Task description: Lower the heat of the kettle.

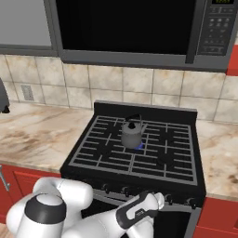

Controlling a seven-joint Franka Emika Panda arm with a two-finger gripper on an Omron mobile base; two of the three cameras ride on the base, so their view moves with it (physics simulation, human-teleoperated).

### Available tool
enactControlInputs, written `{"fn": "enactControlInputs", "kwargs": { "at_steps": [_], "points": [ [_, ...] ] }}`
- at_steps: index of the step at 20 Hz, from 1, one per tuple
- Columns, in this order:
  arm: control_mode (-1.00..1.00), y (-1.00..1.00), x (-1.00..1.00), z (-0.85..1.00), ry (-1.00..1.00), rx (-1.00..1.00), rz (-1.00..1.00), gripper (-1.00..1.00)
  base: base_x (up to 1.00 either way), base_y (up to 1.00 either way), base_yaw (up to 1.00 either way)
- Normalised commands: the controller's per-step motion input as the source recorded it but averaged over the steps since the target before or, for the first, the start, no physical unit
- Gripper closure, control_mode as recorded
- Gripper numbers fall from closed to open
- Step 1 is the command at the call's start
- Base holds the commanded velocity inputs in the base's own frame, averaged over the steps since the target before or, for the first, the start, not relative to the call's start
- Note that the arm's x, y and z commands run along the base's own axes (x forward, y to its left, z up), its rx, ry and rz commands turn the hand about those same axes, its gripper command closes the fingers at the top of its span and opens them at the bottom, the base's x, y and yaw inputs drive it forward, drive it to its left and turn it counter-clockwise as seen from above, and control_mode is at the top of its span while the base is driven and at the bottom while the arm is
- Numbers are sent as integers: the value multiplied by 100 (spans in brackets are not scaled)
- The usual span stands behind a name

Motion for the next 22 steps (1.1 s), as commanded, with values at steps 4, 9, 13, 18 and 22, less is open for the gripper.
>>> {"fn": "enactControlInputs", "kwargs": {
  "at_steps": [4, 9, 13, 18, 22],
  "points": [
    [-100, -5, 2, -9, 0, 2, 0, -100, 0, 0, 0],
    [-100, -8, 1, -8, 0, 3, 0, -100, 0, 0, 0],
    [-100, -7, 4, -4, 0, 3, 0, -100, 0, 0, 0],
    [-100, -3, 5, -1, 0, 3, 0, -100, 0, 0, 0],
    [-100, -3, 4, 0, 0, 4, 0, -100, 0, 0, 0]
  ]
}}
